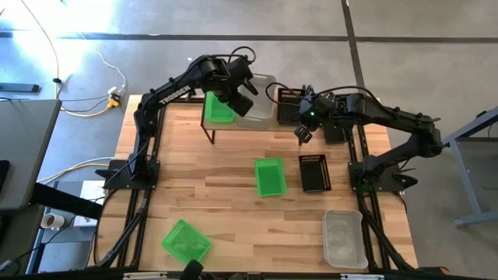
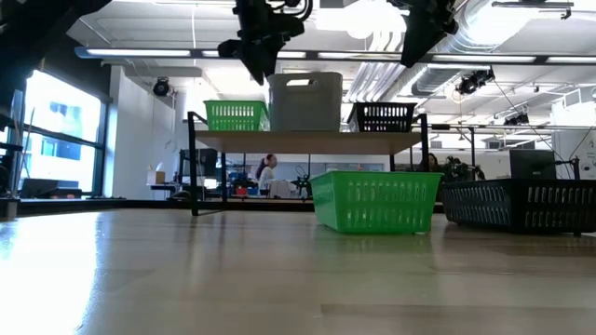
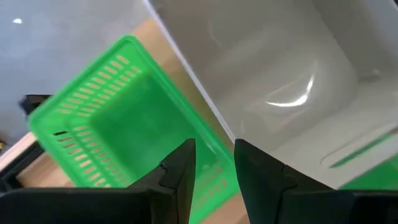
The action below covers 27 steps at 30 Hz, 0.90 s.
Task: Stack baskets on shelf by color
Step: Stack the left gray bin on the gray bin on the shelf
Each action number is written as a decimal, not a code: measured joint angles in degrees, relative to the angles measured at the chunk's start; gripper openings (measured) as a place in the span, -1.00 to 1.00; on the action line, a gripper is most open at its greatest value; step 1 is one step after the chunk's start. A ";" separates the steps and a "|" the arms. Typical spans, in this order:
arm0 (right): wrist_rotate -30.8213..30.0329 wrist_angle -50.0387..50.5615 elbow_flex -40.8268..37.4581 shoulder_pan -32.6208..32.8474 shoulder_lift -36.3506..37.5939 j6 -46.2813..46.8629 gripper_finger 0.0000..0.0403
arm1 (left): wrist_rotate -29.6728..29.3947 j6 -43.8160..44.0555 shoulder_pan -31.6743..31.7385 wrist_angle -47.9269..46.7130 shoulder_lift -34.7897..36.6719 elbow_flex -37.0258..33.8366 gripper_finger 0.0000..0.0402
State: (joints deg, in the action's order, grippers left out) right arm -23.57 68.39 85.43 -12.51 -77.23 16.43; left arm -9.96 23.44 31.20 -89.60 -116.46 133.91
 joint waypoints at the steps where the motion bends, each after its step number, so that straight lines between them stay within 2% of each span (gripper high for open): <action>1: 0.00 -0.01 0.00 0.00 0.00 -0.01 -0.57 | 0.54 0.00 -0.21 0.04 0.00 0.00 -0.48; 5: -0.35 -0.02 0.00 -0.02 0.00 -0.01 -0.57 | 1.19 0.00 -1.37 0.44 -0.04 0.00 -0.48; 15: 0.22 0.01 0.00 -0.72 0.00 -0.01 -0.57 | -1.65 -2.98 -1.68 0.54 -0.11 0.89 -0.48; 22: 7.09 2.06 0.00 -0.25 0.00 1.12 -0.57 | -2.74 -4.43 -3.04 0.26 4.16 0.96 -0.48; 27: 8.22 6.24 0.00 2.23 0.00 4.70 -0.57 | -4.48 -5.84 -7.53 -0.33 6.85 0.94 -0.48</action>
State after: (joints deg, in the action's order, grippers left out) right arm -15.36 74.63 85.43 -10.29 -77.23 21.13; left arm -14.44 17.61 23.66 -89.93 -109.62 134.85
